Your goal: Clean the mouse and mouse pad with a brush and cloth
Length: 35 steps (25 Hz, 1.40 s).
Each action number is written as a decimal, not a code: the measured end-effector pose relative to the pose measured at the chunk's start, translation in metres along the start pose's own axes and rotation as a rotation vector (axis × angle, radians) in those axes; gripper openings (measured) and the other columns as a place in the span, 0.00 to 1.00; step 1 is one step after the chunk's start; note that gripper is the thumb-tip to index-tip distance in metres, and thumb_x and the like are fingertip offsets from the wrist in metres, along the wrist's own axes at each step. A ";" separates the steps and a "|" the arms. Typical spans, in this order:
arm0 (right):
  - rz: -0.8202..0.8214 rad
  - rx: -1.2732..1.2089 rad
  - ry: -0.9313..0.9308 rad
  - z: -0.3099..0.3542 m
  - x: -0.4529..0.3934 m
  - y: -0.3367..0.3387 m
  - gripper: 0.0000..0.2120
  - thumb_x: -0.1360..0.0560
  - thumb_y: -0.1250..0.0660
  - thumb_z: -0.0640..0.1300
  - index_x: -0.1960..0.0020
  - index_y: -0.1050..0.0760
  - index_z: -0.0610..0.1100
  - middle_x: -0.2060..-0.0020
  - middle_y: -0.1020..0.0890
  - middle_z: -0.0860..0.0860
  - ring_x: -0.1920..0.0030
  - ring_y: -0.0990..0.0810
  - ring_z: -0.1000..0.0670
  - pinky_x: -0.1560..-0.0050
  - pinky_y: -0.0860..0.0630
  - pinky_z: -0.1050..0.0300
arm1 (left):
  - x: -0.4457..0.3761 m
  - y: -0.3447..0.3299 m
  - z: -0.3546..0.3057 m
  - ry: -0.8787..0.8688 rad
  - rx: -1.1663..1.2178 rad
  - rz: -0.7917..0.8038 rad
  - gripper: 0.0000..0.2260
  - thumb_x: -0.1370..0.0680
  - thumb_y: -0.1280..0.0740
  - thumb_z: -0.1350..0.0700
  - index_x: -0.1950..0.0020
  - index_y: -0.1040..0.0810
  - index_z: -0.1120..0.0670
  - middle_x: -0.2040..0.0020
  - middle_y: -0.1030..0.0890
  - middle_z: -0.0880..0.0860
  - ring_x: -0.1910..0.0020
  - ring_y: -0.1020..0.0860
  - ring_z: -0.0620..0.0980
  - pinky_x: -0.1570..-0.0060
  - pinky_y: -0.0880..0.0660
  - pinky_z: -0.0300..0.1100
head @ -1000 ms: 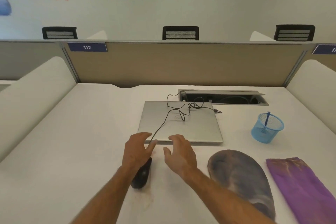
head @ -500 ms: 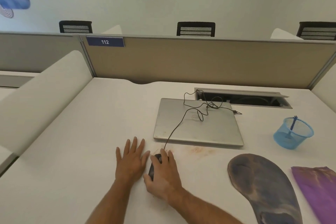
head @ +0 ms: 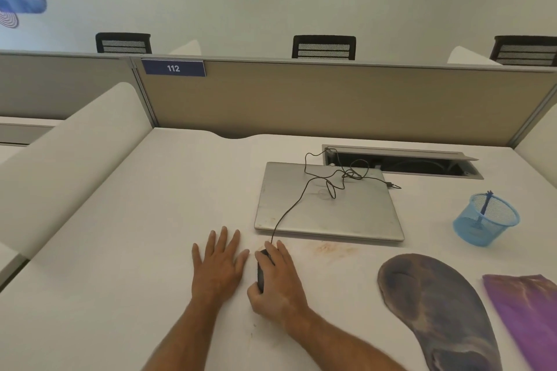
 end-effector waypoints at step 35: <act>-0.086 0.130 -0.319 -0.246 0.091 0.158 0.31 0.27 0.35 0.56 0.26 0.37 0.54 0.24 0.38 0.55 0.23 0.44 0.52 0.25 0.46 0.56 | 0.016 -0.048 -0.201 -0.322 -0.050 -0.021 0.41 0.28 0.66 0.21 0.23 0.71 0.43 0.21 0.71 0.48 0.25 0.75 0.51 0.26 0.71 0.58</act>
Point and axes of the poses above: each hand's wrist, its own x-axis away from the middle knuckle, its own y-axis out of the back of the hand, z = x × y, the point moved 3 cm from there along -x, towards the middle knuckle
